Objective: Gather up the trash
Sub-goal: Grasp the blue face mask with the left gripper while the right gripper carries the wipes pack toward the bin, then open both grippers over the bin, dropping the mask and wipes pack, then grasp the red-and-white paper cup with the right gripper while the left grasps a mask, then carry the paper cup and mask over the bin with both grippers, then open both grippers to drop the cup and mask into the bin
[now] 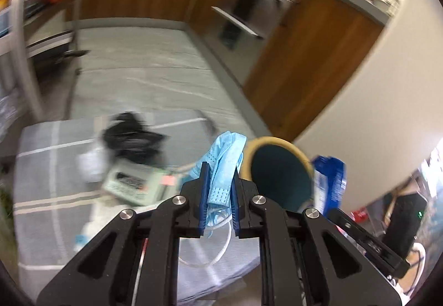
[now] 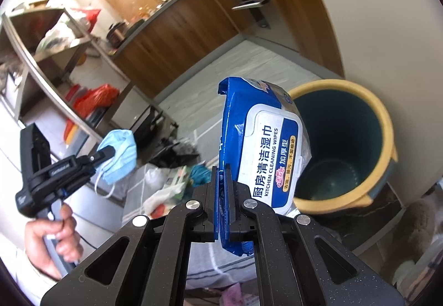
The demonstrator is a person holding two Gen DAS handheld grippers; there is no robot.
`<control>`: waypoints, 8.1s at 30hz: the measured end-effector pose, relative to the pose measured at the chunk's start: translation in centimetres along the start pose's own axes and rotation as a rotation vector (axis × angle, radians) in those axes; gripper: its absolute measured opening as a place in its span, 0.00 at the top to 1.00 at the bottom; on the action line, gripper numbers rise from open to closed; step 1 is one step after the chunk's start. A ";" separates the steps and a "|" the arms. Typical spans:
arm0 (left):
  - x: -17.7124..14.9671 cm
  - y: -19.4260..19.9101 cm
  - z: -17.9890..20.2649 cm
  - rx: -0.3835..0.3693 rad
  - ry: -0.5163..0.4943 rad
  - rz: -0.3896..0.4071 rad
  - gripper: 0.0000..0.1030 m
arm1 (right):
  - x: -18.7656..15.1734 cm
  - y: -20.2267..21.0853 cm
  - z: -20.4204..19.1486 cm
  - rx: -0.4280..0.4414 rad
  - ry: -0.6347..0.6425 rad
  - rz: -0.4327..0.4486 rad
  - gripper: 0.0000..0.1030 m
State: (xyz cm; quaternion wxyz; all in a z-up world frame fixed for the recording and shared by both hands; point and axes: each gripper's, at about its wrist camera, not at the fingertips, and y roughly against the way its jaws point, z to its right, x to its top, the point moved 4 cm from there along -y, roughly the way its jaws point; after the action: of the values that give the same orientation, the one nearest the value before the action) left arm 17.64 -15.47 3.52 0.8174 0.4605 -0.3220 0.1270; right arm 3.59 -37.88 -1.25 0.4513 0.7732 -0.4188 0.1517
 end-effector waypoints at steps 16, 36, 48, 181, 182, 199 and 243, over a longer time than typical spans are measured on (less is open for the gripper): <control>-3.3 -13.9 12.7 -0.160 -0.243 -0.115 0.87 | 3.3 -1.8 6.6 0.083 -0.134 0.009 0.96; -7.5 -21.1 12.5 -0.095 -0.256 -0.306 0.81 | 0.9 -4.6 13.3 -0.074 -0.365 -0.057 0.92; -5.9 -18.0 12.8 -0.092 -0.282 -0.188 0.32 | 0.3 -3.6 14.2 -0.132 -0.379 -0.065 0.79; -4.5 2.2 -4.8 0.017 0.061 0.116 0.78 | -4.0 -4.7 -3.5 -0.140 0.251 -0.043 0.97; -4.3 1.6 -4.0 0.007 0.046 0.114 0.78 | -3.9 -4.6 -3.1 -0.147 0.252 -0.039 0.97; -1.5 -8.9 6.6 -0.107 -0.138 0.051 0.77 | -0.5 -3.0 3.7 -0.227 0.131 0.028 0.97; -3.6 -13.7 6.7 -0.014 -0.209 0.011 0.24 | -0.6 -4.9 7.5 -0.320 0.062 -0.056 0.65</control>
State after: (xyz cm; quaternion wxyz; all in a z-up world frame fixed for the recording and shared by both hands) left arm 19.08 -28.16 -5.49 0.7818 0.4637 -0.4090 0.0804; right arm 6.03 -42.57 -8.55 0.5854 0.6980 -0.4016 0.0943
